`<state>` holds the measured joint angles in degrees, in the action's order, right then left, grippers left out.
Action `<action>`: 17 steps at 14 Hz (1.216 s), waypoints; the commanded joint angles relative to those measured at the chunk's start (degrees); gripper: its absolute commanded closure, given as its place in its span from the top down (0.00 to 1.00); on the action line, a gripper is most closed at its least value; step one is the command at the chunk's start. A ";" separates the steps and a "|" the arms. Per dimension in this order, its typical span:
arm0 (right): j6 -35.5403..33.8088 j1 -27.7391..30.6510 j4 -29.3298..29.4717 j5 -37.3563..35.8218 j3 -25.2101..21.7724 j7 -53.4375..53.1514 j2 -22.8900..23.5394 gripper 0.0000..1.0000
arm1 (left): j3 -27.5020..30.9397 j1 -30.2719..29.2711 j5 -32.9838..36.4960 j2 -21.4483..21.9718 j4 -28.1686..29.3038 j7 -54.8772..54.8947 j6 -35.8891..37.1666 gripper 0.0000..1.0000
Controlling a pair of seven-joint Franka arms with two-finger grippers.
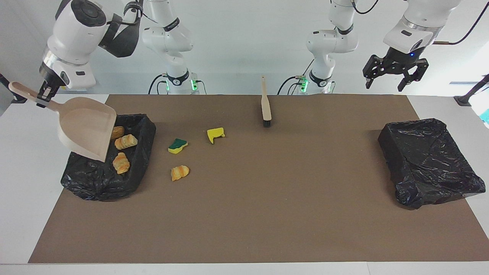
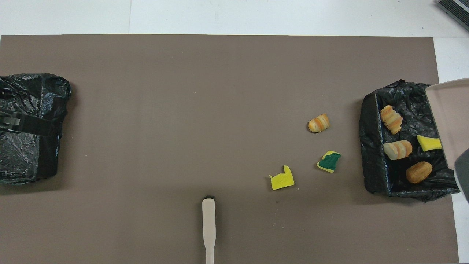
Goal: Sweep and dump trash in bin
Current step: 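Bring the empty dustpan back to the table center with the right gripper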
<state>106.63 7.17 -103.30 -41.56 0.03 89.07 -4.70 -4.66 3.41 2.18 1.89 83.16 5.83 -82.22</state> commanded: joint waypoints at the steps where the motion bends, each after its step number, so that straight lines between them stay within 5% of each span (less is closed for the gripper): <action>1: -1.76 1.26 -0.33 9.18 0.15 -5.54 -0.57 0.00 | -0.62 -0.68 0.90 0.13 -0.02 0.77 0.22 1.00; 7: -13.19 0.47 -1.03 25.45 1.81 -37.34 -2.24 0.00 | -0.62 -0.68 0.90 0.13 -0.02 0.77 0.22 1.00; 17: -11.45 -12.43 -0.15 44.18 3.75 -84.11 2.49 0.00 | -0.62 -0.77 0.90 0.13 -0.02 0.77 0.22 1.00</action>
<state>93.42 -3.48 -104.00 -0.42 4.02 11.66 -3.78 -4.68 3.41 2.18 1.89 83.16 5.83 -82.22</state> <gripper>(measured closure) 0.683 0.000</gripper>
